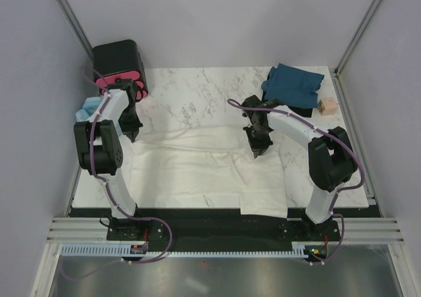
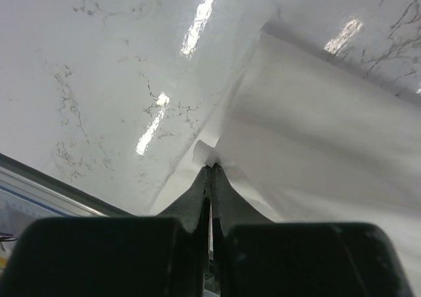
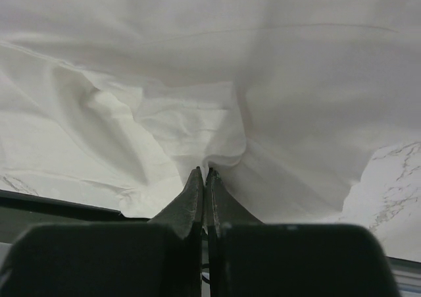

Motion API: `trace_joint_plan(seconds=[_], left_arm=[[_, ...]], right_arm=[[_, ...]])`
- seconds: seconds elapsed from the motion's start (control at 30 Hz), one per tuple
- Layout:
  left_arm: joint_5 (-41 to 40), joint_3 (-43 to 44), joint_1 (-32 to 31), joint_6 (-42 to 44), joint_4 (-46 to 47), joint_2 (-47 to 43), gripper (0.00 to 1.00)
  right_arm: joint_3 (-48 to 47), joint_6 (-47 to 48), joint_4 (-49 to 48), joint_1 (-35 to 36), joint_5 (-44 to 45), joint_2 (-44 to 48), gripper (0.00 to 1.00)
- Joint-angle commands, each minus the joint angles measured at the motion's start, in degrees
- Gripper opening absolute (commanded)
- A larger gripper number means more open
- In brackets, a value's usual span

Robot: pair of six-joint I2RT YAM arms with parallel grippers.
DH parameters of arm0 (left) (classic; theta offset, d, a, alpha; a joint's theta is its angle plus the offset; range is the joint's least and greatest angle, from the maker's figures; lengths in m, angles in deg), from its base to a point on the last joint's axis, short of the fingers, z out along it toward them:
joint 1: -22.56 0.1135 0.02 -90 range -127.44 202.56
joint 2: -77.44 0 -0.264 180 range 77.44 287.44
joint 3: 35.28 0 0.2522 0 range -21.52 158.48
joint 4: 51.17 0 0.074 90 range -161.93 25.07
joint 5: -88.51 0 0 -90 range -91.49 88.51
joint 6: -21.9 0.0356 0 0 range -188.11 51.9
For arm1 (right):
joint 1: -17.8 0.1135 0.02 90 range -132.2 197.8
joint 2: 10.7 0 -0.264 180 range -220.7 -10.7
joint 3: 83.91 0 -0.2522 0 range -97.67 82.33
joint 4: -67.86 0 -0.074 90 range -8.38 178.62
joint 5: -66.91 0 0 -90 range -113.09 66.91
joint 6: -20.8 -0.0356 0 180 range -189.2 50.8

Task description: Fold and stack the t-shirts

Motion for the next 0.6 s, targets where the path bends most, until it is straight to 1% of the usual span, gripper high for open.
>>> trace_joint_plan(seconds=[0.0,0.13,0.2,0.23,0.3,0.33,0.4,0.43,0.47,0.57], left_arm=[[-2.95,6.75,0.51,-0.63,-2.9,4.34,0.02],[-3.3,13.07,0.51,-0.45,-3.96,4.79,0.02],[-2.69,18.17,0.51,-0.89,-4.23,4.53,0.02],[-2.42,21.49,0.51,-1.06,-4.22,4.61,0.02],[-2.33,24.67,0.42,-1.33,-4.22,4.96,0.02],[-2.94,27.65,0.42,-1.59,-4.31,5.66,0.02],[-4.88,30.56,0.42,-1.59,-4.4,6.37,0.02],[-5.58,33.79,0.51,-1.33,-4.4,6.98,0.02],[-7.24,35.13,0.42,-1.59,-4.57,7.6,0.02],[-7.61,37.69,0.51,-1.77,-4.49,8.83,0.02]], right_arm=[[-3.85,0.8,0.48,0.23,1.41,-0.97,0.0],[-7.09,-0.16,-0.56,-0.03,3.42,1.03,0.0],[-9.03,-0.43,-1.0,-0.38,5.43,2.27,0.0],[-11.39,-0.6,-1.0,-0.56,6.15,2.36,0.0],[-14.03,-0.61,-0.91,-1.26,8.42,2.19,0.0],[-16.75,-0.52,-0.91,-1.35,9.22,2.1,0.0],[-18.87,0.09,-1.79,-2.32,10.89,1.4,0.0],[-21.58,0.1,-1.79,-2.67,11.77,0.96,0.0],[-22.74,0.1,-1.96,-3.45,12.21,0.52,0.0],[-27.66,0.36,-2.76,-4.6,13.53,-0.8,0.0]])
